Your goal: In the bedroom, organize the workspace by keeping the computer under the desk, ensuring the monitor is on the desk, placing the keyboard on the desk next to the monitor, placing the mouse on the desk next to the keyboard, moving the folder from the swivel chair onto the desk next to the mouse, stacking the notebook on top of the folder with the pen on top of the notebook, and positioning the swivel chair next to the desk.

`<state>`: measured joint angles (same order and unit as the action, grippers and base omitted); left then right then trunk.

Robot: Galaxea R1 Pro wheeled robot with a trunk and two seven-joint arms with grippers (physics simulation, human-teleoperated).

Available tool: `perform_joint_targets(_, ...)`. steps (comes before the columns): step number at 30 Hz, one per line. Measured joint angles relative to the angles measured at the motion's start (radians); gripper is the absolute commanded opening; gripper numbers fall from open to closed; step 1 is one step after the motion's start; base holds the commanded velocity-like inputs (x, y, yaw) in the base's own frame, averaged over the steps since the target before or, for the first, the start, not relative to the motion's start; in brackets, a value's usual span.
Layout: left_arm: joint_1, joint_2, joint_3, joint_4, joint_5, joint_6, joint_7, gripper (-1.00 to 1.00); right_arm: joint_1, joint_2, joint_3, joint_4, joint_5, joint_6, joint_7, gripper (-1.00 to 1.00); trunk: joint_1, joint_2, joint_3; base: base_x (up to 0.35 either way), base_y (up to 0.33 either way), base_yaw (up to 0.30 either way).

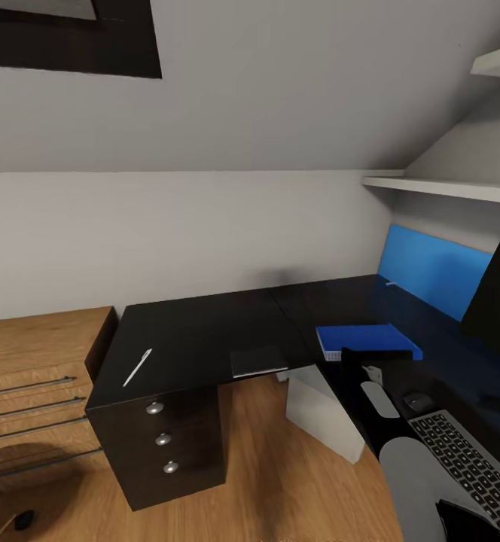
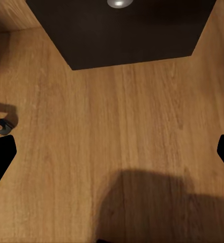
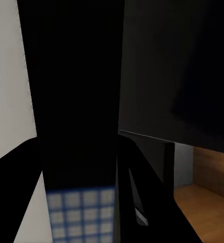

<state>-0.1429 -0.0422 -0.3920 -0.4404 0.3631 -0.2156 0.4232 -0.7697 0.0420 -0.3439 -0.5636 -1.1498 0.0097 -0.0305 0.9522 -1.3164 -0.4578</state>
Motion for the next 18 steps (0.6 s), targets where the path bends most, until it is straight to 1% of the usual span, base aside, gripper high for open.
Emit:
perform_joint_targets(5, 0.0, 0.0, 0.0, 0.0, 0.0, 0.0, 0.0, 1.0, 0.0, 0.0, 0.0, 0.002, 0.0, 0.0, 0.0, -1.0, 0.0, 0.0, -0.002, 0.0, 0.0, -0.036)
perform_joint_targets(12, 0.0, 0.0, 0.0, 0.0, -0.001, 0.0, 0.0, 1.0, 0.0, 0.0, 0.0, 0.002, 0.0, 0.0, 0.0, -1.0, 0.0, 0.0, -0.008, 0.0, 0.0, -0.124)
perform_joint_targets(18, 0.0, 0.0, 0.0, 0.0, -0.001, 0.0, 0.0, 1.0, 0.0, -0.001, 0.001, 0.002, 0.0, 0.0, 0.0, -1.0, 0.0, 0.0, -0.012, 0.0, 0.0, -0.036)
